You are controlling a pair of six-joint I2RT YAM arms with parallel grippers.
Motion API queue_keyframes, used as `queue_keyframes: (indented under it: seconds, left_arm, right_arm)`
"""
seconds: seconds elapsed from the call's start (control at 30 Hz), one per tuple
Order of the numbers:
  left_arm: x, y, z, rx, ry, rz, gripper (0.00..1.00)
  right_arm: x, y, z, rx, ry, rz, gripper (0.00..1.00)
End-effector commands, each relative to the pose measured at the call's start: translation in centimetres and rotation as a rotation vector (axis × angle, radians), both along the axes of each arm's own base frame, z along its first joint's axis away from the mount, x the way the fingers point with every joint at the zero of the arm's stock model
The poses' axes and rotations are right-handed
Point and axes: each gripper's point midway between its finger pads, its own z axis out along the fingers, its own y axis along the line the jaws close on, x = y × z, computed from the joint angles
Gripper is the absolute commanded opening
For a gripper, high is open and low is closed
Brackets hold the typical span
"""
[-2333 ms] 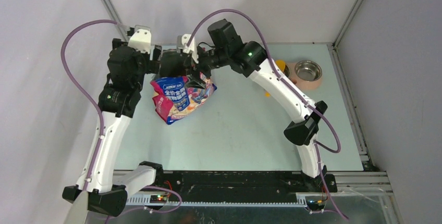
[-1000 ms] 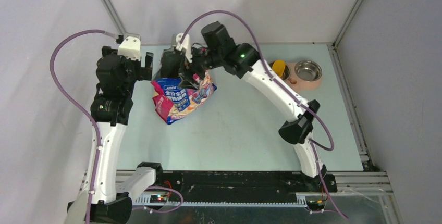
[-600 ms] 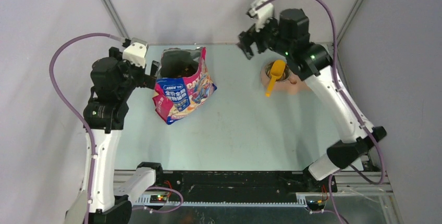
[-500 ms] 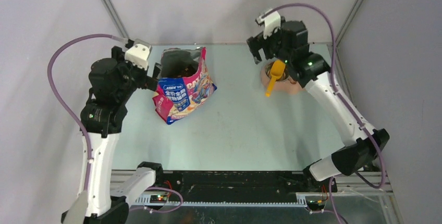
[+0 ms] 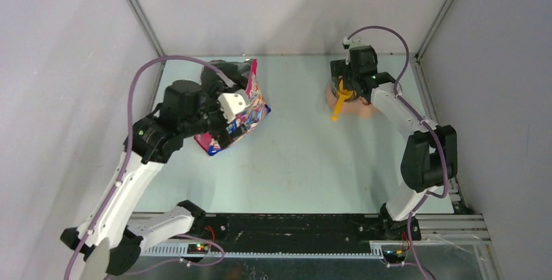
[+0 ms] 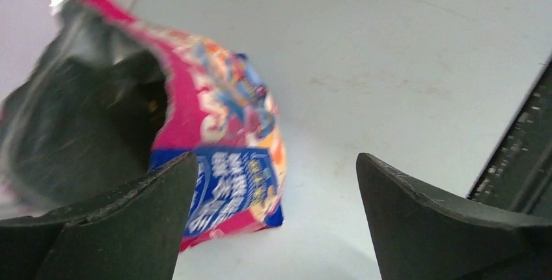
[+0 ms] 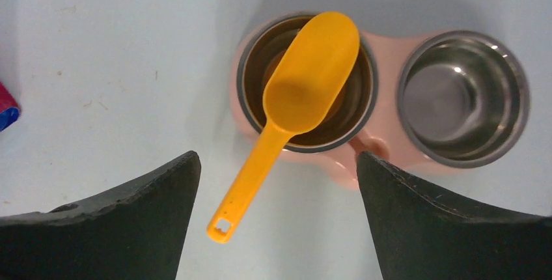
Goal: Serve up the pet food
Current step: Pick up the spatula from the pet food bowl.
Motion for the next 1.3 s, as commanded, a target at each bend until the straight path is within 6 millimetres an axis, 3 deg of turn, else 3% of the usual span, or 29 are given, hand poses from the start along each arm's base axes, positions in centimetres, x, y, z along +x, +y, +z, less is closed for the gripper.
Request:
queue_keyframes:
  seconds: [0.0, 0.27, 0.37, 0.47, 0.63, 0.87, 1.1, 1.27]
  left_arm:
    - [-1.6, -3.9, -2.1, 0.002, 0.09, -0.189, 1.0]
    - [-0.4, -7.9, -5.7, 0.088, 0.137, -0.249, 1.0]
    - [-0.1, -8.4, -6.5, 0.098, 0.158, -0.245, 1.0]
    - [0.1, -8.6, -7.2, 0.11, 0.17, -0.239, 1.0]
    - [0.1, -8.6, -7.3, 0.113, 0.171, -0.232, 1.0]
    - [-0.1, -8.6, -7.5, 0.117, 0.173, -0.23, 1.0]
    - [-0.1, -8.6, -7.6, 0.117, 0.175, -0.23, 1.0]
    - [-0.1, -8.6, -7.7, 0.121, 0.178, -0.231, 1.0]
  right_arm:
    - [0.4, 1.3, -0.2, 0.086, -0.02, -0.025, 0.92]
    - [-1.0, 1.3, -4.0, 0.107, 0.104, -0.057, 0.83]
    - [-1.8, 1.0, -5.0, 0.069, 0.128, -0.066, 0.81]
    - [-2.9, 0.7, -7.3, 0.047, 0.175, -0.072, 0.8]
    - [-3.5, 1.4, -9.8, 0.05, 0.211, -0.058, 0.75]
    - [-3.7, 2.4, -11.0, 0.005, 0.219, -0.046, 0.73]
    - [-3.9, 3.1, -10.6, 0.001, 0.21, -0.023, 0.71]
    - [-3.9, 2.9, -10.8, -0.011, 0.218, -0.022, 0.62]
